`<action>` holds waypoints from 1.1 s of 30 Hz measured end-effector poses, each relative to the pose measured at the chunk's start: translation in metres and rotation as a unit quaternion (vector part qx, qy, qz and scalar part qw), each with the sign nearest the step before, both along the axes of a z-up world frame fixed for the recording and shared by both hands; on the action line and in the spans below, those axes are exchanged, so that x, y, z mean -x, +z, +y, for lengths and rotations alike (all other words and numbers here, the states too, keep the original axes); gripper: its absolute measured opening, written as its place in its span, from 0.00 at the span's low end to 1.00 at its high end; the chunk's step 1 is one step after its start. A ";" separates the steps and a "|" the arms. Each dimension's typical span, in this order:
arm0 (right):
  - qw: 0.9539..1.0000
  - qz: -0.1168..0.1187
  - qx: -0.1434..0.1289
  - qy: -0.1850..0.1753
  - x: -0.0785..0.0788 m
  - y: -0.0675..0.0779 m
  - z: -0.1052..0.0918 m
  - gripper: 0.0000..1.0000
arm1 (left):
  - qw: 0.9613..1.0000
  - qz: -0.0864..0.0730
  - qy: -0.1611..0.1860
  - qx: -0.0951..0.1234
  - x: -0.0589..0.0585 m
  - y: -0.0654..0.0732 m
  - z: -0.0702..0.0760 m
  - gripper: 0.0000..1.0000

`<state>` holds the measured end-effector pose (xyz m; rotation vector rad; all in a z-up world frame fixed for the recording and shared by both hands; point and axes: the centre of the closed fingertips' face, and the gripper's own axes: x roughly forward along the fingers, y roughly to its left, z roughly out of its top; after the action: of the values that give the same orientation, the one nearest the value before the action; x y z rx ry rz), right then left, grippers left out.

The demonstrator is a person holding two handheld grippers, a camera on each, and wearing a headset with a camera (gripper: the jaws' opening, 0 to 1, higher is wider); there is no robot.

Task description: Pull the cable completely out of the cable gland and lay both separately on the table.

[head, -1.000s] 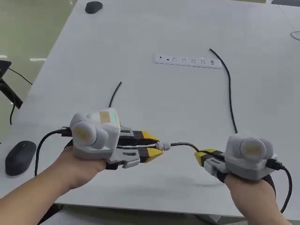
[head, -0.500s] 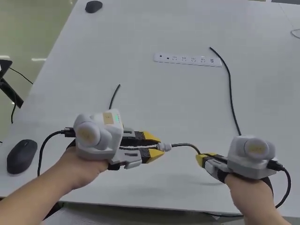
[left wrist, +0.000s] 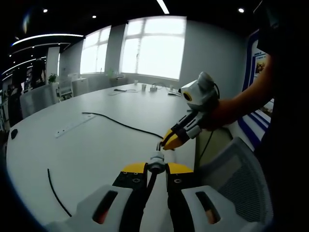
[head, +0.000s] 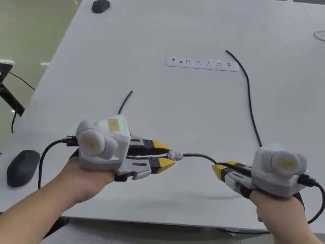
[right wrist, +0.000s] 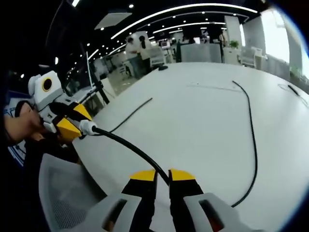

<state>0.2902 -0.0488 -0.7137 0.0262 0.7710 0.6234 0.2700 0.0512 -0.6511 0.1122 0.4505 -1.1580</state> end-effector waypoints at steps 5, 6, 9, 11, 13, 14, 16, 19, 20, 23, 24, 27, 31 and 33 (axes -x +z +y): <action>0.997 -0.047 0.030 0.050 0.000 0.027 0.015 0.16 | 1.000 0.001 0.000 -0.001 0.000 0.000 0.001 0.15; 0.995 -0.059 0.042 0.074 0.002 0.033 0.023 0.17 | 1.000 0.002 0.001 -0.001 0.000 -0.001 0.001 0.15; 0.985 -0.090 0.077 0.128 0.005 0.043 0.041 0.18 | 1.000 0.003 0.001 -0.002 0.000 -0.002 0.002 0.15; 0.977 -0.103 0.100 0.159 0.007 0.045 0.054 0.16 | 1.000 0.003 0.001 -0.003 0.000 -0.003 0.002 0.15; 0.973 -0.105 0.107 0.175 0.009 0.048 0.065 0.11 | 1.000 0.005 0.003 -0.006 -0.001 -0.004 0.003 0.15; 0.969 -0.115 0.118 0.187 0.008 0.049 0.069 0.10 | 1.000 0.006 0.003 -0.006 -0.001 -0.004 0.002 0.15; 0.960 -0.128 0.139 0.209 0.008 0.048 0.077 0.13 | 1.000 0.008 0.001 -0.005 0.000 -0.004 0.001 0.15; 0.954 -0.133 0.154 0.220 0.008 0.047 0.084 0.13 | 1.000 0.007 -0.002 -0.007 0.000 -0.003 0.000 0.15; 0.947 -0.139 0.170 0.233 0.008 0.046 0.083 0.11 | 1.000 0.008 -0.001 -0.006 0.000 -0.003 0.000 0.15; 0.947 -0.138 0.170 0.234 0.009 0.043 0.086 0.09 | 1.000 0.009 0.000 -0.008 0.000 -0.004 0.001 0.15; 0.945 -0.141 0.174 0.240 0.010 0.042 0.086 0.08 | 1.000 0.010 0.000 -0.008 0.000 -0.004 0.001 0.15; 0.943 -0.141 0.177 0.244 0.011 0.040 0.085 0.05 | 1.000 0.011 -0.001 -0.010 0.002 -0.006 0.001 0.15; 0.944 -0.136 0.177 0.244 0.013 0.038 0.085 0.04 | 1.000 0.012 -0.004 -0.015 0.003 -0.007 0.000 0.15; 0.947 -0.130 0.173 0.240 0.014 0.036 0.084 0.03 | 1.000 0.012 -0.005 -0.016 0.004 -0.008 0.000 0.15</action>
<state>0.2763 0.0354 -0.6772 -0.5717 0.6215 0.9221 0.2660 0.0512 -0.6587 0.1280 0.4905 -1.1638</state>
